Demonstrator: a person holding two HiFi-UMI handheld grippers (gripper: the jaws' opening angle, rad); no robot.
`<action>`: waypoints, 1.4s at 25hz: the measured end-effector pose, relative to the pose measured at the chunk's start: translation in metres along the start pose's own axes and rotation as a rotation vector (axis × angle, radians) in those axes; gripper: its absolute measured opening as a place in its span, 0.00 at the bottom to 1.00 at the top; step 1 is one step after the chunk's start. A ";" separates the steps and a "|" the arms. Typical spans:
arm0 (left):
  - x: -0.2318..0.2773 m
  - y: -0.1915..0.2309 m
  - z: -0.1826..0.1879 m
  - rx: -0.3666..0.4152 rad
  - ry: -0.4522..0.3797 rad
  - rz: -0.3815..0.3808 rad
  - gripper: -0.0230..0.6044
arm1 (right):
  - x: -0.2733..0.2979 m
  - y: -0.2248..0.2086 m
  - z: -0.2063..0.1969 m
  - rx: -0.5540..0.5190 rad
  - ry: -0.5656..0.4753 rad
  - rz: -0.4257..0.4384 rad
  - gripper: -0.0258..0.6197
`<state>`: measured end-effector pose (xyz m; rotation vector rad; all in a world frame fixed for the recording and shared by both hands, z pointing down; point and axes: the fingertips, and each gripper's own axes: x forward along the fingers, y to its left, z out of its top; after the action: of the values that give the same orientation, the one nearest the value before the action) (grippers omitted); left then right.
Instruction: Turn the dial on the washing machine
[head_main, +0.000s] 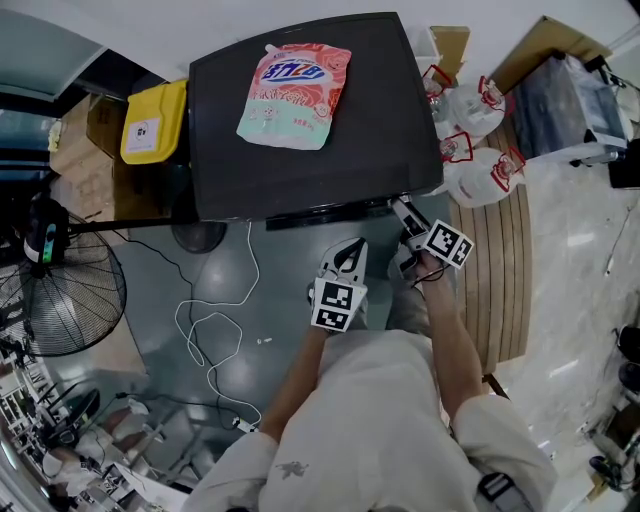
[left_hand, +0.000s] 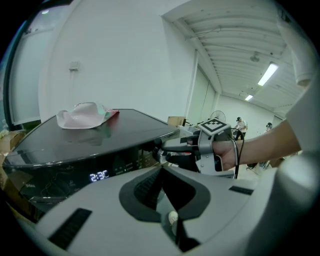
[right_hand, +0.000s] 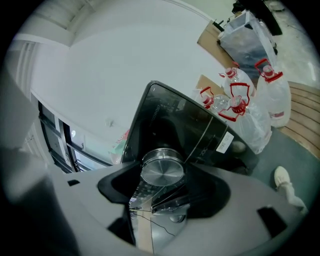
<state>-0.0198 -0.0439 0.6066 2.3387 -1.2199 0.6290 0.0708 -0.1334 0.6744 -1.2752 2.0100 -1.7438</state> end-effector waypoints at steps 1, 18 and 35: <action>0.000 0.000 0.000 0.001 -0.001 -0.001 0.06 | 0.000 0.001 0.000 -0.020 0.005 -0.005 0.49; -0.013 0.018 0.017 0.005 -0.049 0.024 0.06 | -0.034 0.016 0.005 -0.663 0.014 -0.234 0.47; -0.059 0.041 0.069 0.025 -0.197 0.055 0.06 | -0.075 0.127 0.006 -1.078 -0.135 -0.164 0.36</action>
<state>-0.0712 -0.0663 0.5241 2.4418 -1.3730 0.4411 0.0608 -0.0930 0.5329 -1.7522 2.9071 -0.4642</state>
